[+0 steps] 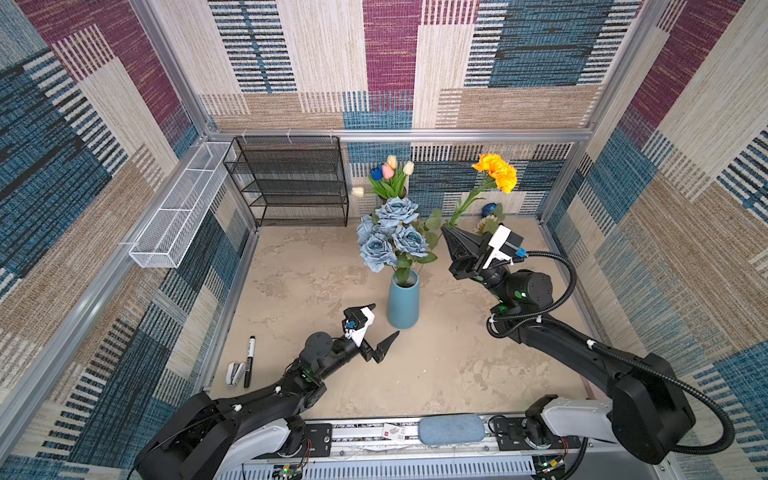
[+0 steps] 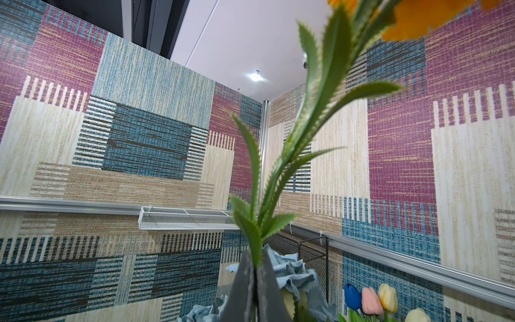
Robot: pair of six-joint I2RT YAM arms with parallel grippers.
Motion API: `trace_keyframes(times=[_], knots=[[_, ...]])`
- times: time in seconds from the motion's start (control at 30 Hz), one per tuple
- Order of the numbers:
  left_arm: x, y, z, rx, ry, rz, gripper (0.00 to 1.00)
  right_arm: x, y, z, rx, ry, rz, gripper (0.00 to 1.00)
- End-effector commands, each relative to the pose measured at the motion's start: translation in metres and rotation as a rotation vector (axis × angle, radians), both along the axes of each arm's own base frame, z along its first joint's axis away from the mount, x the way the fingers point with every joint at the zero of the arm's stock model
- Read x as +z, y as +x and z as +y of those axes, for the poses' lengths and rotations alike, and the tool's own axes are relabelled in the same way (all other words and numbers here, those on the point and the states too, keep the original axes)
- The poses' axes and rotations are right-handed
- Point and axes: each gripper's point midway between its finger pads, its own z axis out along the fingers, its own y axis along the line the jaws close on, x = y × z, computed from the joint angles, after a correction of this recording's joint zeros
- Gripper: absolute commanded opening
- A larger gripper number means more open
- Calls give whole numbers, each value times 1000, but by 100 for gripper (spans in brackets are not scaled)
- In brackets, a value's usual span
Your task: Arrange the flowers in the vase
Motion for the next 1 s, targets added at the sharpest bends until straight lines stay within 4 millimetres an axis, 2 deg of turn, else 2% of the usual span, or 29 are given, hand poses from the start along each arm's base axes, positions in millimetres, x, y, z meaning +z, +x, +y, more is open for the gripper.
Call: trace_keyframes(times=[0.0, 0.17, 0.63, 0.8, 0.97], knots=[[7, -1, -1, -5, -11, -23, 99, 5, 1, -5, -26, 48, -31, 0], [6, 0, 0, -2, -8, -23, 99, -10, 11, 1, -23, 39, -1, 0], [5, 0, -1, -2, -2, -25, 99, -70, 29, 16, -19, -52, 146, 0], [5, 0, 0, 1, -1, -24, 99, -93, 33, 31, 16, -125, 201, 0], [4, 1, -1, -3, 2, -19, 99, -108, 41, 33, 13, -124, 255, 2]])
